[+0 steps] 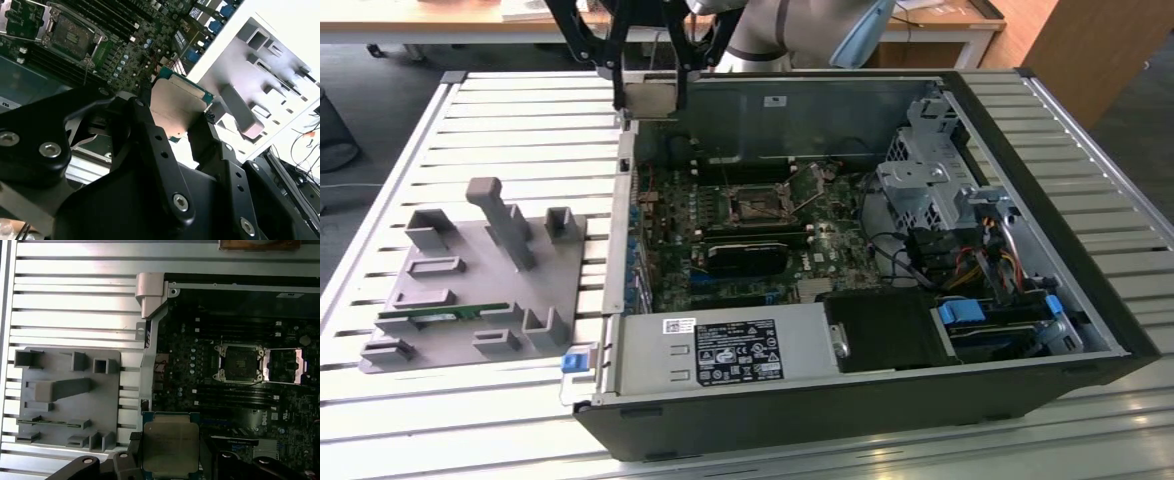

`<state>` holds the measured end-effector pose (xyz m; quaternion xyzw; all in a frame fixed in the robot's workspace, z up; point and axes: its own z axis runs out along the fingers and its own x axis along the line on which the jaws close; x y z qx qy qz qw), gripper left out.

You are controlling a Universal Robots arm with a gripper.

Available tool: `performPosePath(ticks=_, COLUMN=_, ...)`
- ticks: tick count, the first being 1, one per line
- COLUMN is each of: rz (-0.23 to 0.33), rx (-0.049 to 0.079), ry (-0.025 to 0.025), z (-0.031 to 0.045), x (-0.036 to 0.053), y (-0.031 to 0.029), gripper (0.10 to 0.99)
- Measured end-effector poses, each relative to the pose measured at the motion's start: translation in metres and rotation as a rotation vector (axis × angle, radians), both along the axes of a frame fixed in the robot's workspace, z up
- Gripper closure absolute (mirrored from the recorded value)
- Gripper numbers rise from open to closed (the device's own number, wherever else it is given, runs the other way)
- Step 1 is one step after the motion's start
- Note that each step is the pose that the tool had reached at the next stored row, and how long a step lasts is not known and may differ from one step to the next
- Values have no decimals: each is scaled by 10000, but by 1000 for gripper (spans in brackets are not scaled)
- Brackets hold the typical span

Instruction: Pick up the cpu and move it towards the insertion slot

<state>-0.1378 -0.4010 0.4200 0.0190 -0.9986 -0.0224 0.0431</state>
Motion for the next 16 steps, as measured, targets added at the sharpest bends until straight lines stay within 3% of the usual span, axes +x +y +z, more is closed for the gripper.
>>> performPosePath(ticks=16, rz=0, rx=0, ry=-17, z=-32, x=287, y=101, gripper=545)
